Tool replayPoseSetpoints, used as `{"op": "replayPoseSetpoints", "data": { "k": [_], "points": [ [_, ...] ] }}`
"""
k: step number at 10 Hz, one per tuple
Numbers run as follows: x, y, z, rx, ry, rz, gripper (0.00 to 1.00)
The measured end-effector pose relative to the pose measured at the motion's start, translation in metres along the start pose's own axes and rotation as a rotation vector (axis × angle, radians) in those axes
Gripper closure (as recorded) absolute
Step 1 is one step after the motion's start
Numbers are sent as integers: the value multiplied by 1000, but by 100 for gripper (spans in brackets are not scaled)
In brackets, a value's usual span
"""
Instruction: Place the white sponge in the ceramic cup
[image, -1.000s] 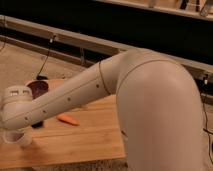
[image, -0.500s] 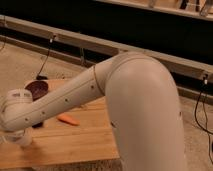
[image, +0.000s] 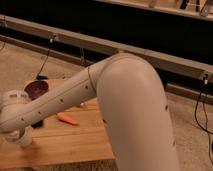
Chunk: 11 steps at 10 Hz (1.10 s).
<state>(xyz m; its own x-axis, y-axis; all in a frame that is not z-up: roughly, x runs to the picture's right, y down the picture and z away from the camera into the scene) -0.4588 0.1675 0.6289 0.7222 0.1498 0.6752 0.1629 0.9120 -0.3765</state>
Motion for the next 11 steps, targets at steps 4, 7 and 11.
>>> {"op": "replayPoseSetpoints", "data": {
  "k": [4, 7, 11],
  "points": [
    [7, -4, 10, -17, -13, 37, 84],
    [7, 11, 21, -65, -7, 27, 55],
    [9, 15, 22, -86, 8, 24, 20]
  ]
}}
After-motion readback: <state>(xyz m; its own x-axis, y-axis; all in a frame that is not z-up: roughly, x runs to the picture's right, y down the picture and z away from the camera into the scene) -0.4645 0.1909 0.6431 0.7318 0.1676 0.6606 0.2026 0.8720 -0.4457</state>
